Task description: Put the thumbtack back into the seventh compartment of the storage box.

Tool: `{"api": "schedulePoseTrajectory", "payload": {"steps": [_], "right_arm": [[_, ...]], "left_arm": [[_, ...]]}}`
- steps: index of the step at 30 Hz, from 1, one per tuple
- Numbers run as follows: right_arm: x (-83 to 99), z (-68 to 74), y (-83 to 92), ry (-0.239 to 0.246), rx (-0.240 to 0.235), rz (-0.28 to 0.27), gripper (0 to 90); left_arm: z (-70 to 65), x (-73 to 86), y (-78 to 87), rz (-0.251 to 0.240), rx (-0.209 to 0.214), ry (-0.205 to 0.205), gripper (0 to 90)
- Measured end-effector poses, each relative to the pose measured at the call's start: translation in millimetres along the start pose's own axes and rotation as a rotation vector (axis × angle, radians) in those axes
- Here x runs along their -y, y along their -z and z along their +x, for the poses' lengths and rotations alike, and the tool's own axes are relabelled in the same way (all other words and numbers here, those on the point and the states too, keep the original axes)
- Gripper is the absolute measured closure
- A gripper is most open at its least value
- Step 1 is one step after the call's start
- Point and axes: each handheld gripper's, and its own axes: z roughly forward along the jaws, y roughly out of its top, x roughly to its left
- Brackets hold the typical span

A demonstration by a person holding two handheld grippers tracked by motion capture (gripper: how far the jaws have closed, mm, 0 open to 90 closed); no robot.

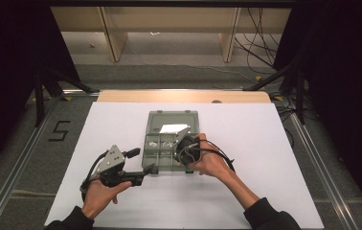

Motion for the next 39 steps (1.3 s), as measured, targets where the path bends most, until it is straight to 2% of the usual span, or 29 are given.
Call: {"api": "schedulePoseTrajectory", "payload": {"steps": [2,3,4,5,8,9,10,11,12,13,19,22,24,25,30,31,32,36,37,38,39], "right_arm": [[0.6,-1.6,3.9,-0.023,0.011,-0.021,63.8],[0.6,-1.6,3.9,-0.023,0.011,-0.021,63.8],[1.8,-1.5,6.6,-0.026,0.017,-0.033,59.6],[1.8,-1.5,6.6,-0.026,0.017,-0.033,59.6],[5.6,0.6,13.0,-0.027,0.034,-0.051,52.4],[9.4,0.3,18.3,-0.037,0.038,-0.081,48.8],[9.4,0.3,18.3,-0.037,0.038,-0.081,48.8],[13.6,-0.8,22.9,-0.061,0.040,-0.103,45.0],[13.6,-0.8,22.9,-0.061,0.040,-0.103,45.0],[15.9,-1.7,24.8,-0.072,0.038,-0.111,44.2],[31.0,-8.7,31.8,-0.119,0.047,-0.141,40.2],[33.5,-9.5,33.9,-0.128,0.044,-0.143,39.8],[35.7,-9.5,35.1,-0.143,0.050,-0.162,39.4],[36.3,-9.6,36.4,-0.146,0.051,-0.168,39.4],[39.1,-9.6,40.4,-0.146,0.055,-0.180,38.5],[39.6,-9.4,40.7,-0.147,0.056,-0.177,38.1],[41.1,-8.7,41.2,-0.160,0.061,-0.178,38.0],[43.5,-10.7,41.6,-0.155,0.078,-0.192,37.3],[43.9,-10.6,43.0,-0.170,0.062,-0.183,37.0],[45.1,-10.7,43.4,-0.184,0.067,-0.191,36.5],[45.1,-10.7,43.4,-0.184,0.067,-0.191,36.5]], "left_arm": [[0.2,0.0,-0.1,-0.001,-0.001,0.000,23.4],[0.3,0.1,-0.1,-0.001,-0.001,0.000,23.4],[0.3,0.1,-0.2,-0.001,-0.001,0.002,23.4],[0.4,0.2,-0.2,-0.001,-0.001,0.002,23.4],[0.7,0.2,-0.2,0.002,-0.003,0.003,23.4],[0.6,0.3,-0.2,0.004,-0.007,0.006,23.4],[0.8,0.4,-0.5,0.006,-0.005,0.005,23.4],[1.5,0.3,-0.8,0.008,0.001,-0.008,23.3],[0.6,0.8,-1.1,0.009,-0.006,0.005,23.3],[1.4,0.5,-0.9,0.014,-0.007,-0.012,23.4],[1.6,1.4,-1.7,0.021,-0.010,-0.001,23.4],[1.7,1.3,-1.6,0.020,-0.010,-0.001,23.3],[1.7,1.3,-1.5,0.019,-0.010,-0.001,23.4],[2.3,1.1,-1.3,0.018,-0.010,-0.011,23.4],[2.1,1.2,-1.6,0.017,-0.012,-0.001,23.4],[3.1,0.9,-1.7,0.018,-0.009,-0.015,23.3],[2.4,1.5,-2.6,0.011,-0.007,0.006,23.3],[2.5,1.3,-2.5,0.022,-0.014,0.004,23.3],[2.6,1.4,-2.6,0.022,-0.013,0.004,23.4],[3.4,1.2,-2.5,0.024,-0.011,-0.012,23.4],[2.8,1.5,-2.9,0.024,-0.010,0.000,23.4]]}}
